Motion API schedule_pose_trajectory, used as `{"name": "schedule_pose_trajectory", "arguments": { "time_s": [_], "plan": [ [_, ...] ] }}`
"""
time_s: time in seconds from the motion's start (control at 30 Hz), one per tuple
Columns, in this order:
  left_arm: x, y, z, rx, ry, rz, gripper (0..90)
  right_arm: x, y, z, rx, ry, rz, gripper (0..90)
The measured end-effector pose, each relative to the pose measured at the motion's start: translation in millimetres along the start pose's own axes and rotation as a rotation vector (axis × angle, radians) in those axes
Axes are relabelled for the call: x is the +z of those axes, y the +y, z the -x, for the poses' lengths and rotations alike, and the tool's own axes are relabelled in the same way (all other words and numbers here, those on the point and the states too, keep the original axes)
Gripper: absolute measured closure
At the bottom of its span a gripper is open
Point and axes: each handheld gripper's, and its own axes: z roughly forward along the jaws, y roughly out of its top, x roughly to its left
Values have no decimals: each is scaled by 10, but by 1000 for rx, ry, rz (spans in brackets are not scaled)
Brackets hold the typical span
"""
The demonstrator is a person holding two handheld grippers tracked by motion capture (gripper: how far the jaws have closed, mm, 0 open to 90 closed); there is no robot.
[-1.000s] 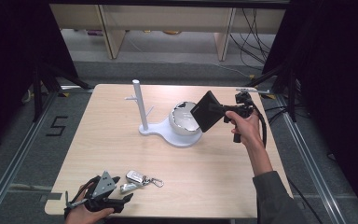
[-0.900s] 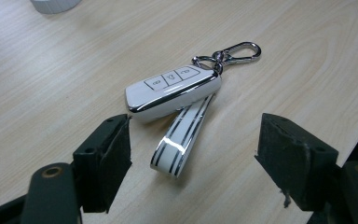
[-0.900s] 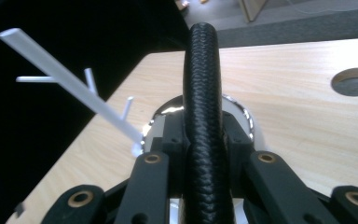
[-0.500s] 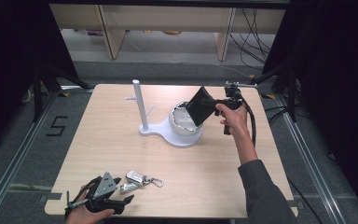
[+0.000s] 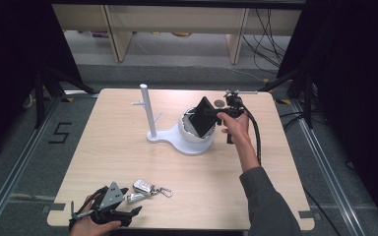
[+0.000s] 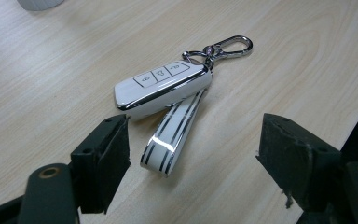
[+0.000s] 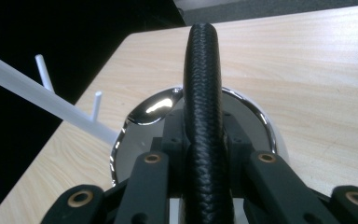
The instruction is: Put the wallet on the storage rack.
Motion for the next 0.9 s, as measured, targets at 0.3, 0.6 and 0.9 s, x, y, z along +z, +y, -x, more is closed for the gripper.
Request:
{"name": "schedule_pose_trajectory", "arguments": {
  "time_s": [0.3, 0.6, 0.9],
  "plan": [
    [19, -6, 9, -5, -2, -10, 242, 91, -49, 34, 0, -5, -18, 759],
    [21, -4, 1, 12, -2, -13, 240, 125, -85, 65, -11, 6, -61, 583],
    [7, 3, 1, 11, -2, -4, 238, -220, -7, 93, 3, -59, -46, 361]
  ]
}}
